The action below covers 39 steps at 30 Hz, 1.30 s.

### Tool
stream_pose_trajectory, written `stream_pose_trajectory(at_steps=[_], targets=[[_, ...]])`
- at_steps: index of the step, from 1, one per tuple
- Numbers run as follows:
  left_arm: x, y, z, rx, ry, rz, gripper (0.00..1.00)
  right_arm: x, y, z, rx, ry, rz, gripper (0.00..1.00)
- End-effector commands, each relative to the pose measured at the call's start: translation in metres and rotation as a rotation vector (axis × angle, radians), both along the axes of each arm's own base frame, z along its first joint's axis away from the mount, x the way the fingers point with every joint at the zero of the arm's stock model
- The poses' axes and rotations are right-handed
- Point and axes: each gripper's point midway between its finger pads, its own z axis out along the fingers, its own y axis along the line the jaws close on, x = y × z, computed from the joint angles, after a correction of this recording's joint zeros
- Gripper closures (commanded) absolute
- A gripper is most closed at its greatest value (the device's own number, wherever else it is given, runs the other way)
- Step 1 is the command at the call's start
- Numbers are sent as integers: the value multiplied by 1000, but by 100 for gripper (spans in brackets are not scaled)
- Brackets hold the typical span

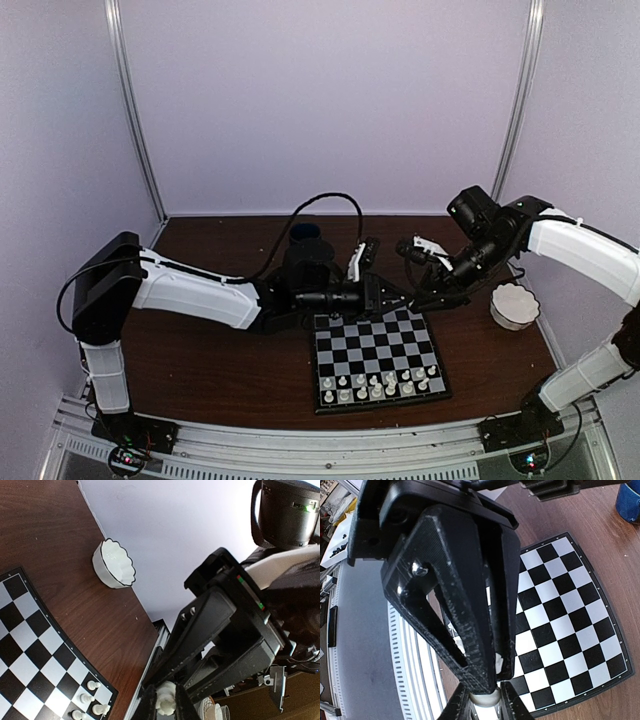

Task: Set up the chess pieces on the board
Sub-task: Pass from the right arm to the left, then place the rook at h1.

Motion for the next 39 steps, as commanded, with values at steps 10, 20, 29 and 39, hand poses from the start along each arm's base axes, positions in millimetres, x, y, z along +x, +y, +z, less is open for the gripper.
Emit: stream_pose_trajectory(at_steps=[10,20,29,39], targets=[[-4,-5,13,-3,-111,-33,98,-24,-17,27,91,14,31,52],[-51,-30,-26,401,-502,-187,97,31,-95,46,220,-35,-351,44],[-75,-64,-56,554,-778,-280,97,70,-136,14,148,-91,-591,39],[-75,-86,-99,722,-848,-324,96,69,-135,7,149,-75,-583,35]])
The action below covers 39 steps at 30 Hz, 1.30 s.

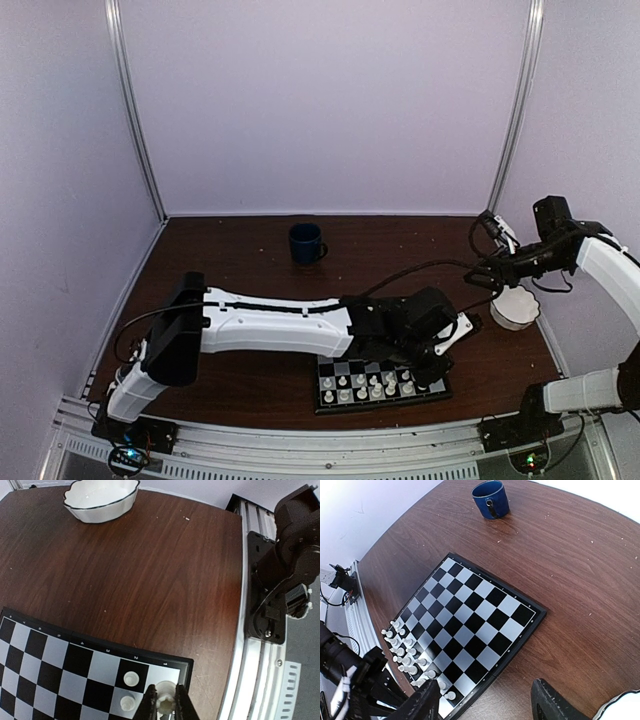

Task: Set up the chess pieces on the board
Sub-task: Place the rook at h1.

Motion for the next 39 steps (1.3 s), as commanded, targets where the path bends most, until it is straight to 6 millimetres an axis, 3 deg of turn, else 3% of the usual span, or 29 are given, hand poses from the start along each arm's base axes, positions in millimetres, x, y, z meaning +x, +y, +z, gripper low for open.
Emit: stream_pose_trajectory(at_steps=[1,22,39], targets=[[7,-3,-7,62,-63,5,96,3,-2,-1,-4,-11,-7,34],[-7,-8,-44,166,-51,-52,96,3,2,-6,12,20,20,30],[-15,-14,-52,161,-12,-73,93,2,2,-4,15,16,22,29]])
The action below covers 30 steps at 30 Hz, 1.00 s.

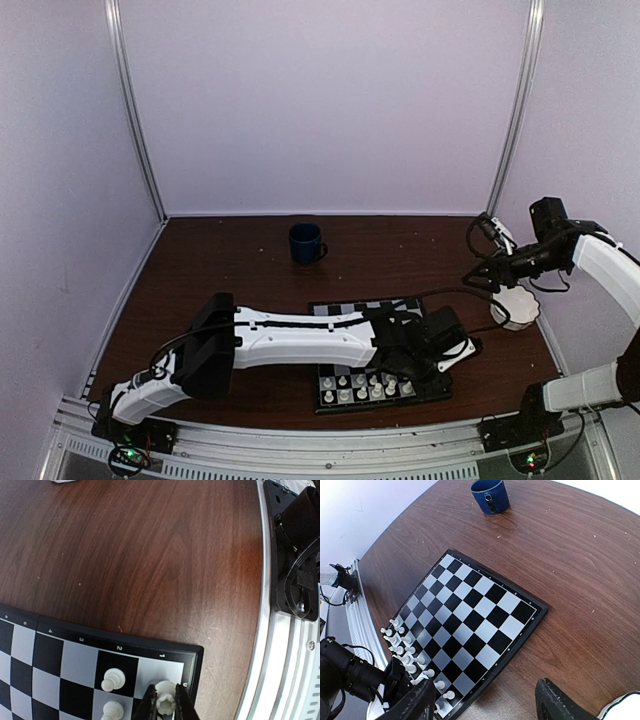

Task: Set up the chess pieces on the board
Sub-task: Place the rook at h1.

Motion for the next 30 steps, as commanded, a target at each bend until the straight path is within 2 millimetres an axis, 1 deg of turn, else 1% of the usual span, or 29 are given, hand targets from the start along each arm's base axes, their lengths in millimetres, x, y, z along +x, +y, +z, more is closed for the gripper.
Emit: stream_pose_trajectory(at_steps=[1,8,16,20,29,30], targets=[[-4,-11,8,-39,5,-16,92,-2,2,4,15,-10,15,29],[-4,-11,6,-35,0,-14,89,-3,2,4,18,-8,18,26],[-4,-12,3,-31,7,-14,85,-3,3,5,18,-8,20,25],[-4,-12,3,-33,11,-10,80,-3,3,5,18,-9,21,25],[-4,-13,6,-37,13,-11,79,-4,3,5,19,-9,21,24],[-5,-13,4,-35,13,-12,79,-4,3,5,19,-9,21,11]])
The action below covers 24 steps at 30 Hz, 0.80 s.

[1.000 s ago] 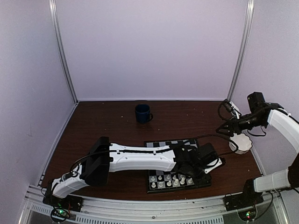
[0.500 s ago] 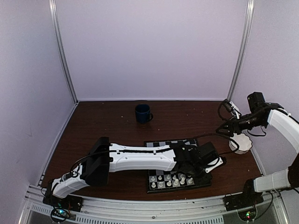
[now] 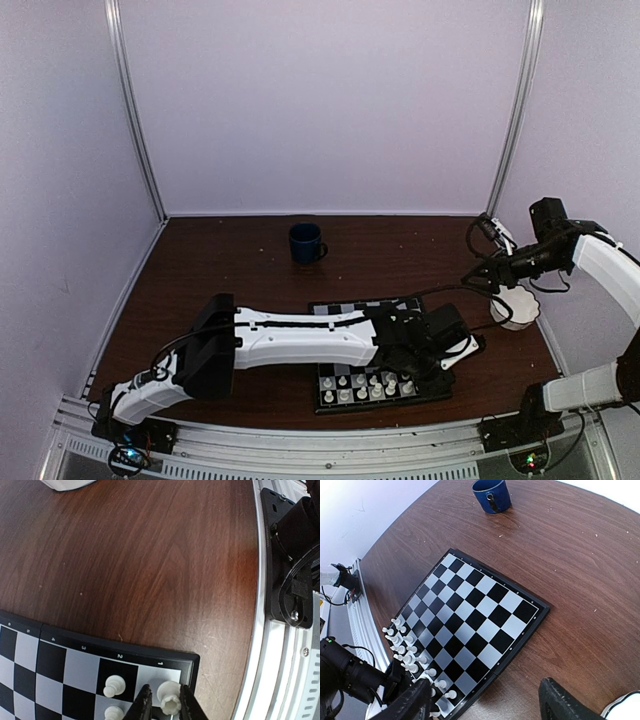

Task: Set up the chess pieces on the board
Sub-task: Place the rook at h1.

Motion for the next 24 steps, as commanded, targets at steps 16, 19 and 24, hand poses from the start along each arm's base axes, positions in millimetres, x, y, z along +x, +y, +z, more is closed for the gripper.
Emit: stream_pose_trajectory(at_steps=[16,19,24], targets=[[-3,-7,6,-21,1,-9,79,-3,2,7,15,-20,18,0],[-1,-9,26,-53,-19,-11,76,-1,0,10,1,-27,8,1],[11,-1,85,-129,-113,13,68,9,-8,32,-51,-85,-34,1]])
